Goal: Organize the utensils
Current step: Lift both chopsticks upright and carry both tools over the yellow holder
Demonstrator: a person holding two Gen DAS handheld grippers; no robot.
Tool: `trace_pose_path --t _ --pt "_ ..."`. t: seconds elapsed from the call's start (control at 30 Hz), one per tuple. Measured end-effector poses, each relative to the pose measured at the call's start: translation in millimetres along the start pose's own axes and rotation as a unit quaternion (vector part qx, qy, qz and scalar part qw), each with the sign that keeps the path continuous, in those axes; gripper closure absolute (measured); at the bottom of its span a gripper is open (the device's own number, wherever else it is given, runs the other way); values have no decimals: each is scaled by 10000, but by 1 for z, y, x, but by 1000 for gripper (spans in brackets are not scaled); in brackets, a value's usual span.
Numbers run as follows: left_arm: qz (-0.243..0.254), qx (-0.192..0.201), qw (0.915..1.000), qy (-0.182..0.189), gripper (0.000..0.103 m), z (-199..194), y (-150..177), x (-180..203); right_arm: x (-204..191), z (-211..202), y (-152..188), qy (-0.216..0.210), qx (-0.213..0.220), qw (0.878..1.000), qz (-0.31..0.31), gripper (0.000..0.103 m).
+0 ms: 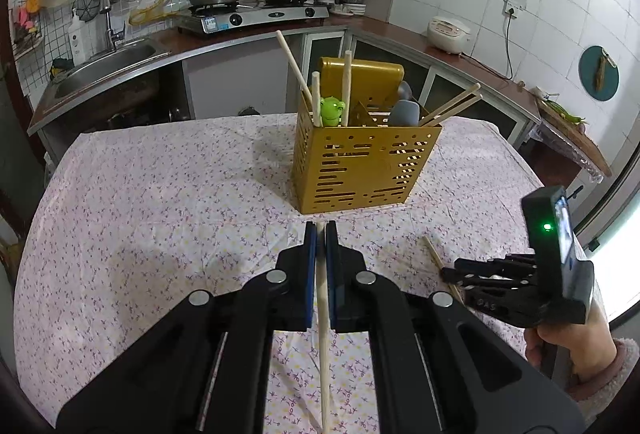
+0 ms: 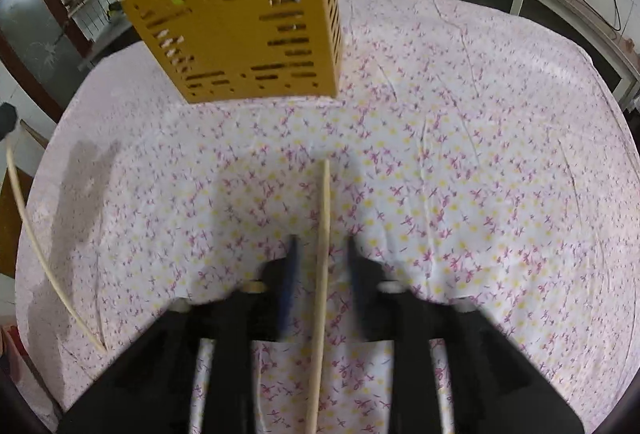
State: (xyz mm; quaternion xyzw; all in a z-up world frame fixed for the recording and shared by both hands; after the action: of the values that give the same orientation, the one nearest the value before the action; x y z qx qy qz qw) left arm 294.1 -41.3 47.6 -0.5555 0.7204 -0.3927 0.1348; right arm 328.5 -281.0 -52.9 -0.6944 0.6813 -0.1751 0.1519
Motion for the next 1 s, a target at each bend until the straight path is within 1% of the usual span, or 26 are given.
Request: trace_pose_path --t 0.07,0.1,0.13,0.2,0.23,0.27,0.33,0.47,0.53,0.6,0.67,0.73,0.77,0.87,0.9,0.93,1.0 --pt "14 6 10000 -7 100 0 1 1 -4 2 -1 130 -26 9999 -72 69" --pt "9 2 10000 -4 100 0 1 1 -5 6 -1 141 -139 9998 -84 71" --pt "2 -6 10000 -4 100 0 1 1 -7 10 -1 89 -245 9996 -90 76" --pt "4 -15 10000 -16 100 0 1 1 -10 14 -2 200 -284 9993 -162 79" --pt "-6 -18 10000 -18 100 0 2 1 -10 15 -2 221 -313 9991 -159 85" --pt "-6 -22 10000 -18 100 0 2 0 -10 14 -3 262 -348 9989 -162 97" --pt "-6 -24 10000 -18 100 0 2 0 -10 12 -4 271 -347 9989 -182 97" --pt "0 -12 10000 11 100 -1 1 1 -5 -2 -1 142 -98 9998 -78 97" --pt "22 12 10000 53 100 -3 1 4 -1 -15 1 8 126 9999 56 97" --pt "66 72 9999 81 100 -8 -1 7 4 -32 5 -119 448 9987 221 97" --pt "141 156 9997 92 100 -14 -3 10 10 -47 8 -281 744 9962 354 97" --pt "210 215 9995 117 100 -19 -5 13 15 -67 10 -442 1197 9908 461 97" --pt "224 243 9994 131 100 -21 -7 14 12 -72 6 -442 1309 9891 507 97" --pt "242 327 9990 190 100 -27 -13 18 13 -95 3 -630 1962 9764 639 97" --pt "252 353 9988 207 100 -29 -15 19 14 -99 -3 -667 2113 9729 656 97" --pt "259 385 9987 219 100 -30 -17 20 15 -107 -5 -731 2369 9662 707 97" --pt "272 465 9982 253 100 -35 -22 23 17 -115 -7 -762 2673 9574 780 97"
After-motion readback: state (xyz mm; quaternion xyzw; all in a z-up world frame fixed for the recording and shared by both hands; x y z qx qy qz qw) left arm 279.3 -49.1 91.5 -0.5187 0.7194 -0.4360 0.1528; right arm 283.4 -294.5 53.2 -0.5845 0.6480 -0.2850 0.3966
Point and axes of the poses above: each gripper's, at about its wrist camera, not at the fingertips, and z roughly the way its jaws point, x to its right, y to its underside, the point moved 2 cm from there along z, roughly the way its jaws point, and after that the axes turned 11 degrees about y, right-handed, at the moved point
